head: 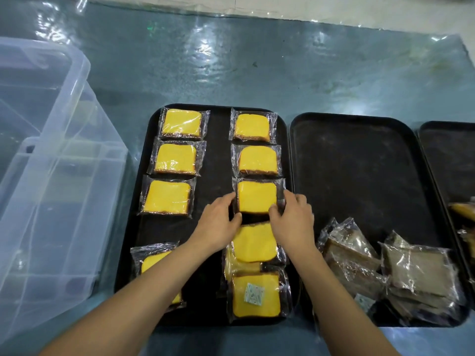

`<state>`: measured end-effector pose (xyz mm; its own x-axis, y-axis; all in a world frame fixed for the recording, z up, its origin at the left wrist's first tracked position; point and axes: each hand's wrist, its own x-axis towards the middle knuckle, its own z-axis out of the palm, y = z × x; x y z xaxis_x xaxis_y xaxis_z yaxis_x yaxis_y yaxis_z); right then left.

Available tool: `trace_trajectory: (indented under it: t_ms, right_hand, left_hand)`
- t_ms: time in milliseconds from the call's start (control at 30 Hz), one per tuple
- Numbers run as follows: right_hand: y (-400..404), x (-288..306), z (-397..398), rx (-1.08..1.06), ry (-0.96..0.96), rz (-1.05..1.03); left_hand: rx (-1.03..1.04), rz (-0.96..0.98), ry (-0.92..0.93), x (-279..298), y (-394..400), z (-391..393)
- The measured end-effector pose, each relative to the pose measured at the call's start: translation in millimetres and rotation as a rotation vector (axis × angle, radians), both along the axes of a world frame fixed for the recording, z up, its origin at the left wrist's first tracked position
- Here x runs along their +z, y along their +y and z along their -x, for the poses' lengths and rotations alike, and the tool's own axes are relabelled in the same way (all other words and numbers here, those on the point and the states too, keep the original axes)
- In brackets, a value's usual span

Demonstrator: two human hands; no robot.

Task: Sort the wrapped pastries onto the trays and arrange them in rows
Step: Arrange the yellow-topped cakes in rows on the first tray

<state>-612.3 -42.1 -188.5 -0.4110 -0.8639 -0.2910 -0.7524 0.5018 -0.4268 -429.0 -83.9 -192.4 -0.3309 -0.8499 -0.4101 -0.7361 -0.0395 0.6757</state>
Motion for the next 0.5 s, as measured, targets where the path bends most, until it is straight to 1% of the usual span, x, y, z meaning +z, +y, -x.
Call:
trace_trajectory:
  t_ms: [67, 100, 167, 233, 367, 500]
  right_hand:
    - [3, -4, -5, 0.141, 0.033, 0.111]
    - [4, -7, -8, 0.217, 0.040, 0.123]
    - [7, -15, -12, 0.299, 0.054, 0.068]
    - [12, -21, -11, 0.318, 0.082, 0.019]
    - [19, -23, -5, 0.330, 0.112, 0.017]
    - [22, -19, -11, 0.314, 0.087, 0.097]
  left_hand:
    - [-0.083, 0.021, -0.057, -5, 7, -1]
    - [-0.114, 0.019, -0.086, -7, 10, -1]
    - [-0.146, -0.011, -0.104, -9, 15, -1]
    - [-0.168, -0.040, -0.090, -9, 17, 0]
    - [-0.222, -0.029, -0.114, -3, 18, -2]
    - [-0.171, 0.123, -0.165, 8, 36, -33]
